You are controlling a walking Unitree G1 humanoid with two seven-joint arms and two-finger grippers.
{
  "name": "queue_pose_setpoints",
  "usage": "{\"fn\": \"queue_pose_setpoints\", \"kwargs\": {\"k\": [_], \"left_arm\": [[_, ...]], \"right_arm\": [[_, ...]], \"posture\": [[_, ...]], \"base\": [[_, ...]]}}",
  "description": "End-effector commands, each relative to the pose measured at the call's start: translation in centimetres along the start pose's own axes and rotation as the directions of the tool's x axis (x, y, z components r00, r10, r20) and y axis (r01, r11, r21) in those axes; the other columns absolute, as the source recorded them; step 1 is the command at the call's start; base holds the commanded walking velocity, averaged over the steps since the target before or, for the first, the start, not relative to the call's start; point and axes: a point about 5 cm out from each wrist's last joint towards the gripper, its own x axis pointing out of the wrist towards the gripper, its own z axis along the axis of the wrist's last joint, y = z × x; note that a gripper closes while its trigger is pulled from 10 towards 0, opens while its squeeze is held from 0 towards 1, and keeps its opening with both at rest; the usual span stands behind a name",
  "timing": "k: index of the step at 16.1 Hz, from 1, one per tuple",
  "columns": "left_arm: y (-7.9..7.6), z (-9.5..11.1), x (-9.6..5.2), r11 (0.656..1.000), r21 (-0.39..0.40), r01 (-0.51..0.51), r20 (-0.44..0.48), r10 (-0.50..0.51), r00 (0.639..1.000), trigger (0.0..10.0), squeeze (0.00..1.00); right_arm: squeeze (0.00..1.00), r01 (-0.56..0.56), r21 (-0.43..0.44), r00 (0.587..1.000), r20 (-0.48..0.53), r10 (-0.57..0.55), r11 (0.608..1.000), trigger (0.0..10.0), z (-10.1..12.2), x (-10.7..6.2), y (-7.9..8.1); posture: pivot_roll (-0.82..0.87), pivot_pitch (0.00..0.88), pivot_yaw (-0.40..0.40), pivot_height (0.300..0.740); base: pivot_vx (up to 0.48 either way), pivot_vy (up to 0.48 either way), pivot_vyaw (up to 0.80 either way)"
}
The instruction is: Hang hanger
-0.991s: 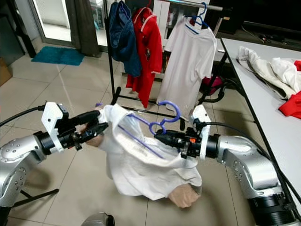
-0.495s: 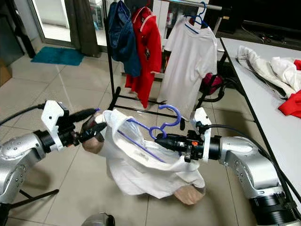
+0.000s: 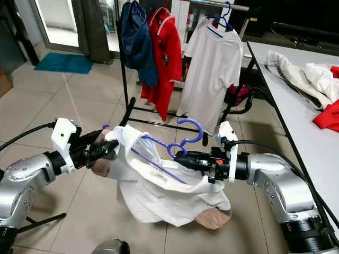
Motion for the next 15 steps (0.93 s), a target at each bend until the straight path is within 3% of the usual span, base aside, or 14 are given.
{"fn": "queue_pose_setpoints", "kwargs": {"k": [1,8,10,15], "left_arm": [[-0.7,0.3,0.3,0.999,0.037,0.02,0.005,-0.02,1.0,0.0,0.0],[-1.4,0.8,-0.5,0.996,0.069,-0.056,0.019,0.055,0.998,0.0,0.0],[-1.1,0.5,-0.7,0.981,0.095,-0.167,0.001,0.167,0.986,0.0,0.0],[-0.8,0.6,-0.3,0.955,0.138,-0.261,0.019,0.261,0.965,0.0,0.0]], "right_arm": [[0.0,-0.011,-0.039,1.0,0.01,0.011,0.999,10.0,0.8,-0.3,0.0],[0.0,-0.009,-0.035,1.0,0.003,0.009,0.999,10.0,0.7,-0.4,-0.1],[0.0,-0.008,-0.035,1.0,0.003,0.009,0.999,10.0,0.7,-0.4,-0.1],[0.0,-0.009,-0.033,1.0,0.003,0.009,0.999,10.0,0.6,-0.3,-0.1]], "posture": [[0.04,0.0,-0.053,0.74],[0.04,0.002,-0.051,0.74],[0.04,0.006,-0.05,0.74],[0.05,0.006,-0.048,0.74]], "base": [[0.0,0.0,0.0],[0.0,0.0,0.0],[0.0,0.0,0.0],[0.0,0.0,0.0]]}}
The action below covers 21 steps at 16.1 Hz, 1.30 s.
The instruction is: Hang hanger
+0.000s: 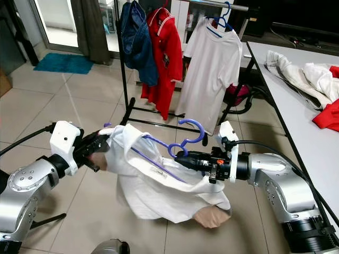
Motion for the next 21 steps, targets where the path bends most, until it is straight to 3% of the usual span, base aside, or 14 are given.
{"fn": "queue_pose_setpoints", "kwargs": {"k": [1,6,8,10,14,18,21], "left_arm": [[0.2,0.3,0.2,0.999,0.029,-0.026,0.005,0.026,1.0,0.0,0.0],[0.0,1.1,0.8,0.998,0.071,0.001,0.054,-0.005,0.999,0.0,0.0],[-0.6,1.7,1.0,0.99,0.114,0.081,0.076,-0.09,0.993,0.0,0.0],[-1.7,2.2,1.3,0.961,0.199,0.192,0.063,-0.208,0.976,0.0,0.0],[-2.0,2.6,1.9,0.943,0.251,0.22,0.062,-0.242,0.968,0.0,0.0],[0.3,3.3,2.5,0.937,0.329,0.117,0.057,-0.144,0.988,0.0,0.0],[2.3,3.2,2.1,0.931,0.36,0.061,0.029,-0.077,0.997,0.0,0.0]], "right_arm": [[0.0,-0.006,-0.029,1.0,0.008,0.006,1.0,10.0,0.5,-0.2,-0.1],[0.0,0.007,-0.026,1.0,0.008,-0.007,1.0,10.0,0.4,-0.1,-0.1],[0.0,0.04,-0.019,0.999,-0.009,-0.04,0.999,10.0,0.2,-0.2,-0.5],[0.0,0.055,-0.009,0.998,-0.031,-0.056,0.998,10.0,-0.1,-0.2,-0.7],[0.0,0.066,-0.013,0.996,-0.062,-0.066,0.998,10.0,-0.4,-0.2,-0.8],[0.0,0.042,-0.041,0.989,-0.14,-0.047,0.998,10.0,-1.3,-0.3,-0.6],[0.0,0.049,-0.041,0.99,-0.132,-0.054,0.998,10.0,-1.2,-0.4,-0.6]], "posture": [[0.05,0.006,-0.047,0.74],[0.05,0.003,-0.047,0.74],[0.05,0.003,-0.047,0.74],[0.05,0.001,-0.052,0.74],[0.04,0.0,-0.053,0.74],[0.04,0.0,-0.057,0.74],[0.04,0.0,-0.057,0.74]], "base": [[0.0,0.0,0.0],[0.0,0.0,0.0],[0.0,0.0,0.0],[0.0,0.0,0.0],[0.0,0.0,0.0],[0.0,0.0,0.0],[0.0,0.0,0.0]]}}
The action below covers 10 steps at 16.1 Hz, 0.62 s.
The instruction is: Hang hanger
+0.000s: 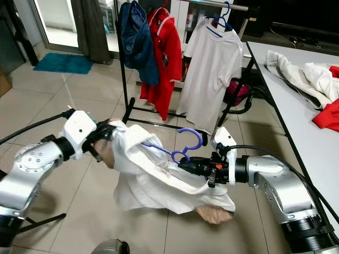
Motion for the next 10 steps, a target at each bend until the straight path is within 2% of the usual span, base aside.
{"fn": "queue_pose_setpoints", "kwargs": {"k": [1,4,5,6,7,10], "left_arm": [[1.7,0.3,-0.4,0.997,0.034,-0.074,-0.001,0.074,0.997,0.0,0.0],[3.3,-1.2,-1.2,0.982,0.047,-0.182,-0.079,0.186,0.979,0.0,0.0],[3.7,-1.8,-1.4,0.973,0.048,-0.227,-0.107,0.231,0.967,1.4,0.0],[3.6,-1.9,-1.5,0.971,0.031,-0.235,-0.1,0.237,0.966,1.5,0.0],[3.5,-1.7,-1.3,0.972,0.004,-0.234,-0.078,0.233,0.969,2.6,0.0],[3.1,-0.6,-0.7,0.975,-0.068,-0.214,0.004,0.215,0.977,2.9,0.0]], "right_arm": [[0.0,0.004,-0.018,1.0,-0.003,-0.005,1.0,10.0,0.3,-0.5,-0.1],[0.0,-0.003,-0.02,1.0,0.022,0.003,1.0,10.0,0.7,-0.8,0.0],[0.0,-0.005,-0.022,1.0,0.031,0.005,1.0,10.0,0.8,-0.7,0.1],[0.0,-0.005,-0.023,0.999,0.035,0.006,1.0,10.0,0.9,-0.7,0.1],[0.0,-0.005,-0.023,0.999,0.039,0.006,1.0,10.0,0.9,-0.6,0.1],[0.0,0.005,-0.019,0.999,0.049,-0.004,1.0,10.0,0.9,-0.3,0.1]], "posture": [[0.04,0.0,-0.057,0.74],[0.05,0.0,-0.057,0.74],[0.05,0.0,-0.058,0.74],[0.05,0.0,-0.059,0.74],[0.05,0.0,-0.059,0.74],[0.05,0.0,-0.058,0.74]], "base": [[0.0,0.0,0.0],[0.0,0.0,0.0],[0.0,0.0,0.0],[0.0,0.0,0.0],[0.0,0.0,0.0],[0.0,0.0,0.0]]}}
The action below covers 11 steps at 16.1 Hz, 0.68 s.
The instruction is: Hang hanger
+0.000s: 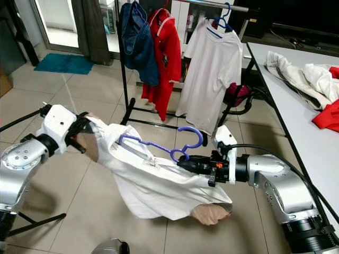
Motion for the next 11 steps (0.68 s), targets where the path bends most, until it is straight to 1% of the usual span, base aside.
{"fn": "queue_pose_setpoints", "kwargs": {"k": [1,2,3,4,5,7,8,9,11], "left_arm": [[0.5,1.2,0.2,1.0,-0.004,-0.01,0.055,0.01,0.998,4.0,0.0],[0.6,0.9,0.2,1.0,0.001,-0.021,0.036,0.021,0.999,9.4,0.0],[0.8,0.5,0.1,0.999,-0.028,-0.032,0.018,0.032,0.999,10.0,0.0],[0.9,0.5,0.1,0.999,-0.045,-0.026,0.015,0.027,1.0,10.0,0.0],[0.9,0.5,0.0,0.994,-0.106,-0.006,0.029,0.009,1.0,10.0,1.0],[1.1,0.2,-0.1,0.992,-0.126,-0.022,0.015,0.024,1.0,10.0,1.0],[1.6,-0.3,-0.3,0.988,-0.143,-0.063,-0.006,0.063,0.998,10.0,1.0],[2.1,-1.1,-0.7,0.975,-0.2,-0.094,-0.032,0.09,0.995,10.0,1.0],[2.0,-1.1,-1.0,0.97,-0.23,-0.076,-0.023,0.072,0.997,10.0,1.0]], "right_arm": [[0.0,0.023,-0.003,0.999,0.043,-0.023,1.0,10.0,0.7,-0.3,-0.2],[0.0,0.029,0.006,0.997,0.065,-0.029,1.0,10.0,0.9,-0.3,-0.2],[0.0,0.031,0.01,0.996,0.078,-0.032,0.999,10.0,1.0,-0.4,-0.2],[0.0,0.032,0.011,0.996,0.082,-0.033,0.999,10.0,1.1,-0.4,-0.2],[0.0,0.033,0.02,0.994,0.102,-0.035,0.999,10.0,1.3,-0.4,-0.2],[0.0,0.038,0.027,0.992,0.119,-0.041,0.999,10.0,1.4,-0.5,-0.3],[0.0,0.043,0.034,0.989,0.138,-0.048,0.998,10.0,1.6,-0.5,-0.3],[0.0,0.048,0.042,0.987,0.151,-0.054,0.998,10.0,1.7,-0.5,-0.3],[0.0,0.052,0.048,0.986,0.158,-0.059,0.997,10.0,1.7,-0.5,-0.3]], "posture": [[0.05,0.0,-0.053,0.74],[0.05,0.0,-0.053,0.74],[0.05,0.0,-0.051,0.74],[0.05,0.0,-0.051,0.74],[0.05,0.0,-0.051,0.74],[0.05,0.0,-0.05,0.74],[0.05,0.0,-0.048,0.74],[0.05,0.0,-0.044,0.74],[0.05,0.0,-0.044,0.74]], "base": [[0.0,0.0,0.0],[0.0,0.0,0.0],[0.0,0.0,0.0],[0.0,0.0,0.0],[0.0,0.0,0.0],[0.0,0.0,0.0],[0.0,0.0,0.0],[0.0,0.0,0.0],[0.0,0.0,0.0]]}}
